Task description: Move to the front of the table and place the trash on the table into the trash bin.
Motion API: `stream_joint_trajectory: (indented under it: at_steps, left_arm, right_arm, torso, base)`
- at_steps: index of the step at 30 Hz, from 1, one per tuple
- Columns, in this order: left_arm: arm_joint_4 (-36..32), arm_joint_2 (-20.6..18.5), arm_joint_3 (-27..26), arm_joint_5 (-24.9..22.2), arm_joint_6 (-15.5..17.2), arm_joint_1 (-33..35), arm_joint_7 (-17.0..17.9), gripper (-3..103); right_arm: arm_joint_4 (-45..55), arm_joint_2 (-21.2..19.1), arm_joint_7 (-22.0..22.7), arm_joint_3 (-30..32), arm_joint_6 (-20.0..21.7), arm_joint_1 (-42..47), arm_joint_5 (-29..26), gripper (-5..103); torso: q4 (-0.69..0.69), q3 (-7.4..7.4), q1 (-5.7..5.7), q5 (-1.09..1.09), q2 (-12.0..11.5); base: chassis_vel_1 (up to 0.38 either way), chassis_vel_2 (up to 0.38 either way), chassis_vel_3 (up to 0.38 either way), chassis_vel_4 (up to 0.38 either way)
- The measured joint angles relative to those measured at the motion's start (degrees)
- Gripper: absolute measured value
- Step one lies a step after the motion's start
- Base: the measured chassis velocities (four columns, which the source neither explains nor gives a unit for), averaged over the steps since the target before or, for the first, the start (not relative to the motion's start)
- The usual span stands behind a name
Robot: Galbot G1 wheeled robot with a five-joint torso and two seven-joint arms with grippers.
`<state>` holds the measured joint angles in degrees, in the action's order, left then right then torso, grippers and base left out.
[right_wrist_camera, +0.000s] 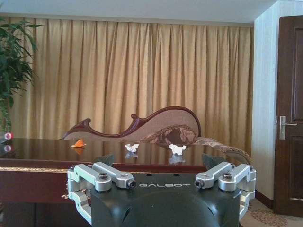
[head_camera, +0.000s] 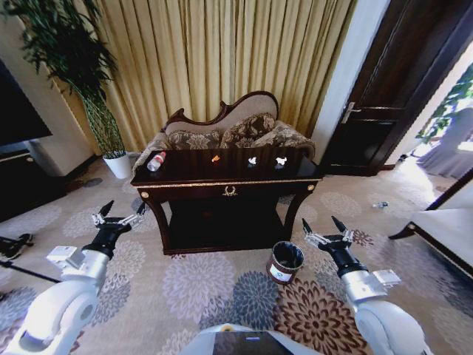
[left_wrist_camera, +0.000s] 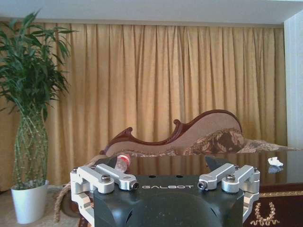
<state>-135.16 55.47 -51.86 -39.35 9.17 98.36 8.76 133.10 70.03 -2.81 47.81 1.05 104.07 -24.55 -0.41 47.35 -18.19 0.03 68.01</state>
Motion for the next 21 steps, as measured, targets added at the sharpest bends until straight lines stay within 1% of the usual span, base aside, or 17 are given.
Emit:
stream_joint_trajectory:
  at_steps: [5,7,11,15,21]
  left_arm:
    - [0.12,0.03,-0.20,0.00,0.00,0.14,-0.10,100]
    - [0.14,0.02,-0.27,0.00,0.01,0.15,-0.13,100]
    - [0.14,0.04,-0.23,0.00,0.00,0.15,-0.14,100]
    - [0.11,0.07,-0.05,0.03,0.01,0.16,-0.16,100]
    - [-0.02,0.06,0.04,0.05,0.02,0.14,-0.17,100]
  right_arm:
    - [-0.05,-0.07,0.00,-0.30,0.05,-0.12,0.19,100]
    - [-0.07,-0.15,0.01,-0.55,0.10,-0.26,0.26,100]
    - [-0.07,-0.18,0.01,-0.63,0.13,-0.29,0.30,100]
    - [-0.25,-0.22,0.02,-0.65,0.14,-0.31,0.34,100]
    - [-0.36,-0.18,0.03,-0.65,0.14,-0.42,0.35,100]
  torso:
    - [0.00,0.00,0.00,-0.03,0.00]
    - [0.04,0.00,0.00,-0.03,0.00]
    - [0.04,0.00,0.00,-0.01,0.00]
    - [-0.01,0.00,0.00,-0.01,0.00]
    - [0.03,0.00,0.00,-0.01,0.00]
  base:
    - [-0.156,0.167,0.141,-0.178]
    - [-0.131,0.193,0.171,-0.168]
    - [-0.161,0.205,0.187,-0.173]
    - [-0.175,0.163,0.173,-0.173]
    - [-0.168,0.156,0.160,-0.155]
